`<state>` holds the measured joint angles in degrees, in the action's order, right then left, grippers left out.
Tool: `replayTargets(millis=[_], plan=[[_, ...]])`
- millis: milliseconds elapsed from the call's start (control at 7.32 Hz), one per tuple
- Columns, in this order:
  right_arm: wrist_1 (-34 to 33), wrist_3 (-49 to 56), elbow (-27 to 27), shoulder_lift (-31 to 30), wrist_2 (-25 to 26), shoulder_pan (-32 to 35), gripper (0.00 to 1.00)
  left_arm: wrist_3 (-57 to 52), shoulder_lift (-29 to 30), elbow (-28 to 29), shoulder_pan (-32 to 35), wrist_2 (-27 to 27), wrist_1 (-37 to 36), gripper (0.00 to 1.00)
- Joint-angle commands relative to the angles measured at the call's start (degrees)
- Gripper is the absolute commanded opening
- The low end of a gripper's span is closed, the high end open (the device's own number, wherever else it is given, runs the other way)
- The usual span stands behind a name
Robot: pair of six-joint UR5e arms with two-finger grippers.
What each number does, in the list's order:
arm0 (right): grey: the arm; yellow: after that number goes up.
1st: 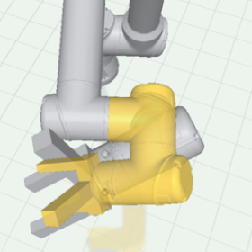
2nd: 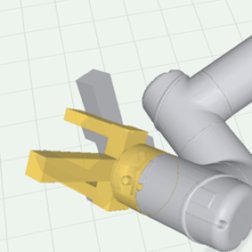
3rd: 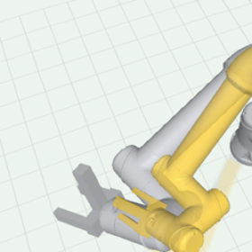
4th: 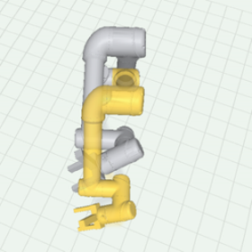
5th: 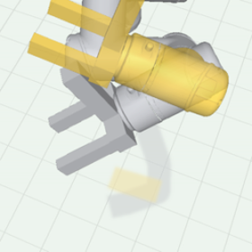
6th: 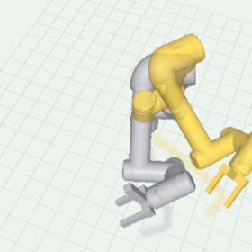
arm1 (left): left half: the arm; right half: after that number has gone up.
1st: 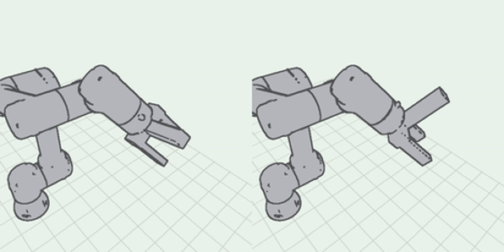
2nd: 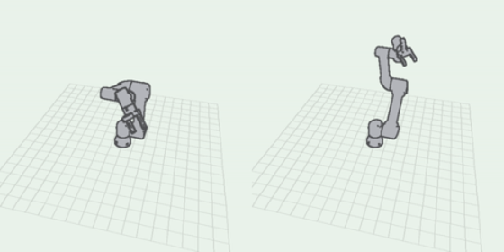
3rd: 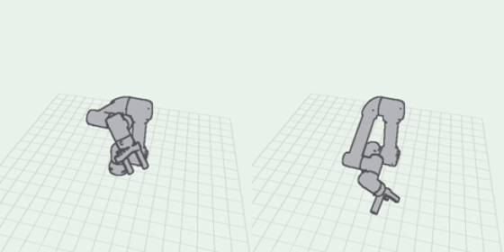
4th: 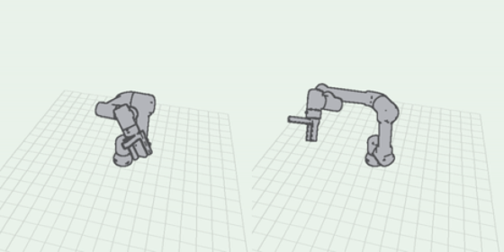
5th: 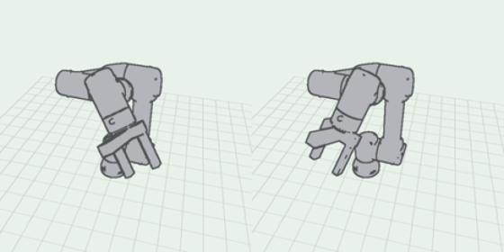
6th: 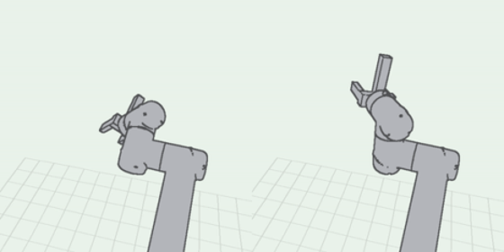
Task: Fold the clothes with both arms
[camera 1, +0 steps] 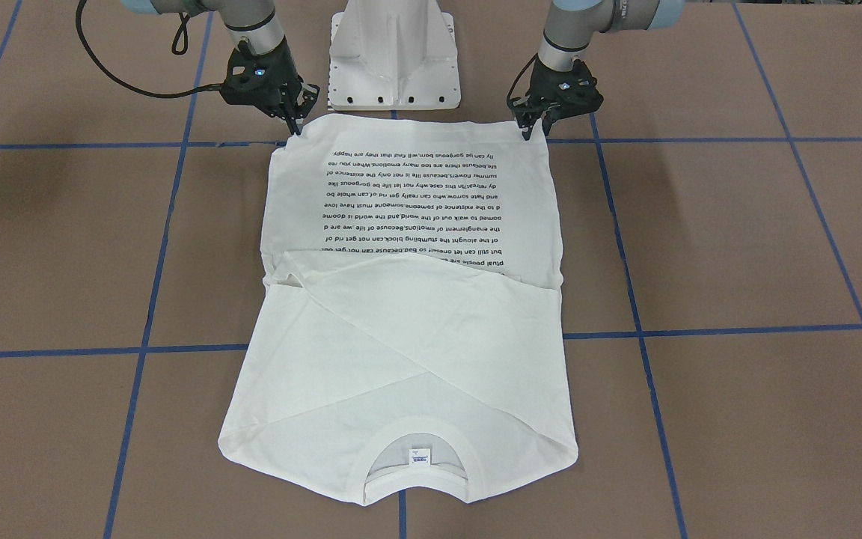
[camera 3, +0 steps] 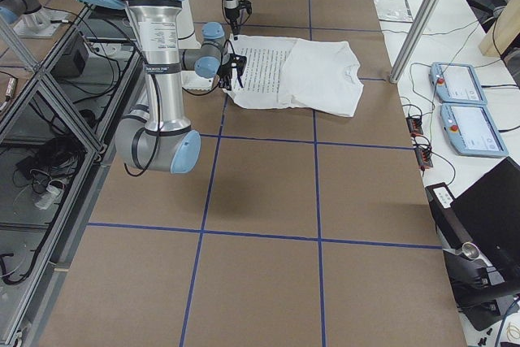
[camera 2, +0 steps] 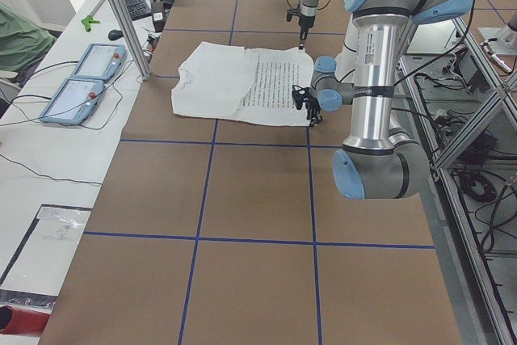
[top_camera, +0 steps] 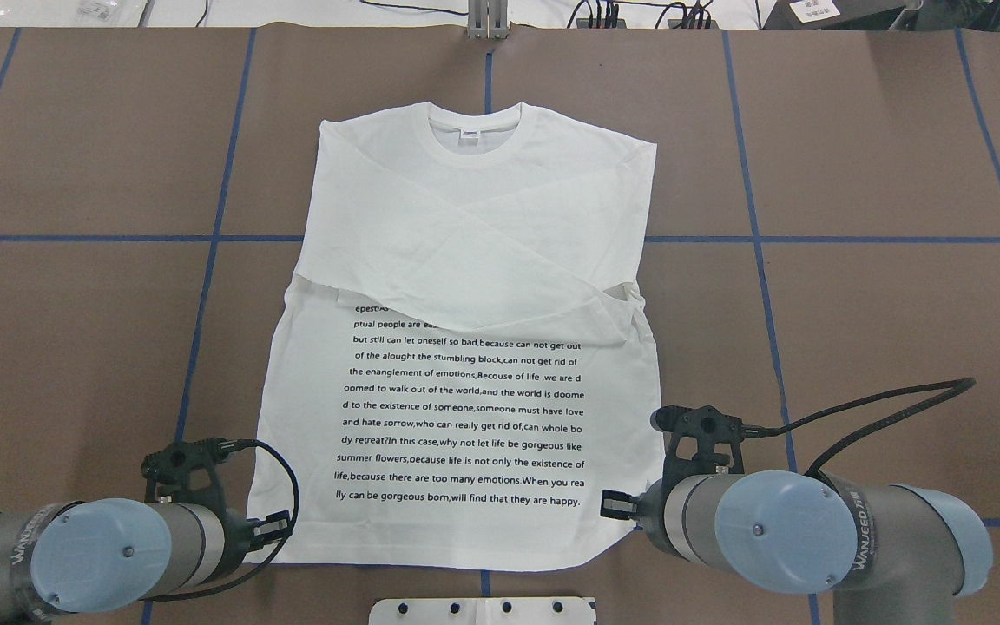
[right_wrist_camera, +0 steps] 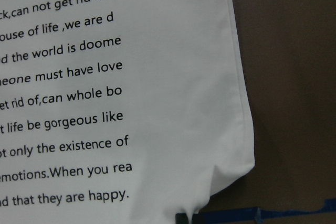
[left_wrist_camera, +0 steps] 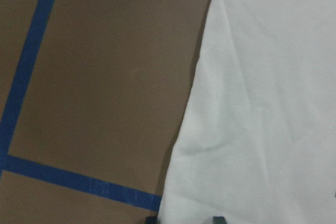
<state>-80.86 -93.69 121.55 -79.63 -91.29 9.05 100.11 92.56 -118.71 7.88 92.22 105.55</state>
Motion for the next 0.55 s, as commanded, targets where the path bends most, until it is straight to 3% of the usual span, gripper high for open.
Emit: replayTargets(millis=[0,410], plan=[[0.00,0.00,0.00,0.00,-0.03,0.09,0.00,0.00,-0.01,-0.03,-0.15,0.07,-0.08,0.47],[0.00,0.00,0.00,0.00,-0.12,0.18,0.00,0.09,-0.01,-0.21,-0.50,0.15,-0.17,0.43]])
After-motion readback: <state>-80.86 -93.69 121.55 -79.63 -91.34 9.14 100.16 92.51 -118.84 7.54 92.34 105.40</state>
